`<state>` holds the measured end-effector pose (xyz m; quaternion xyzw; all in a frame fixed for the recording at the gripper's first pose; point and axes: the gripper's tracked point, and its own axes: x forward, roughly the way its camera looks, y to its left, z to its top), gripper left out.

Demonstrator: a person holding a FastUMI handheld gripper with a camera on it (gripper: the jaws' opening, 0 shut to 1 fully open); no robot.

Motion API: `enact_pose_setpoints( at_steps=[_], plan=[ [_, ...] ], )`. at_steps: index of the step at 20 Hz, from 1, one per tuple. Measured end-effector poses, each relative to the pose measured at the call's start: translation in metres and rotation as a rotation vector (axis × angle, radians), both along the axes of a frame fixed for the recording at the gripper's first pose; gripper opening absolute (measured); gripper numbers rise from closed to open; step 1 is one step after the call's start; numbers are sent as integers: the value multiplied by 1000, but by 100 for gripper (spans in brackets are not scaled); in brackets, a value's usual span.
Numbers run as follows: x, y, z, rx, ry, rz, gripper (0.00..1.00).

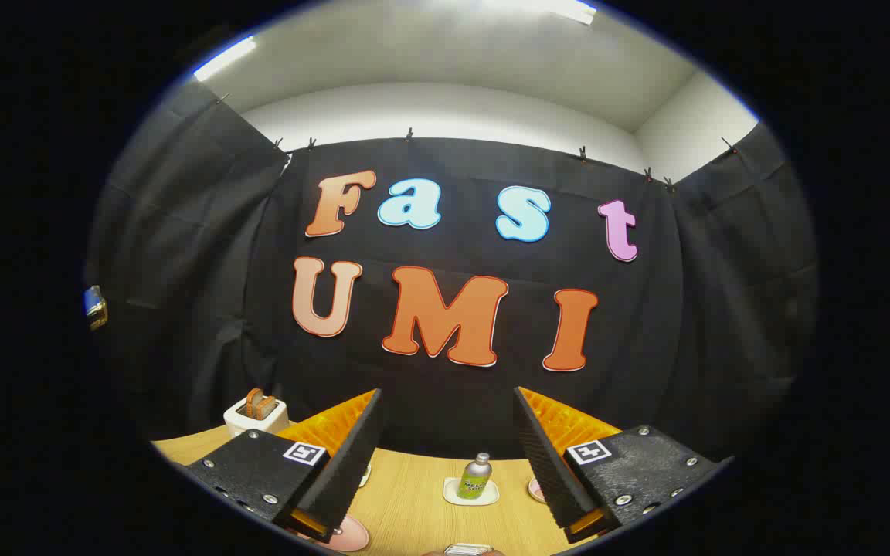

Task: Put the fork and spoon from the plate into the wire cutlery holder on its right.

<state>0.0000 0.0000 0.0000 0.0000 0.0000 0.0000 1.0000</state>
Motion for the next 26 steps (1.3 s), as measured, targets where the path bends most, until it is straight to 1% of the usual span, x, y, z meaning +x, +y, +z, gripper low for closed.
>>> enact_pose_setpoints(
  at_steps=[15, 21, 26],
  plan=[
    [1, 31, -5, 0, 20, 58, 98],
    [1, 47, -18, 6, 56, 75, 98],
    [3, 71, -38, 7, 109, 88, 98]
  ],
)
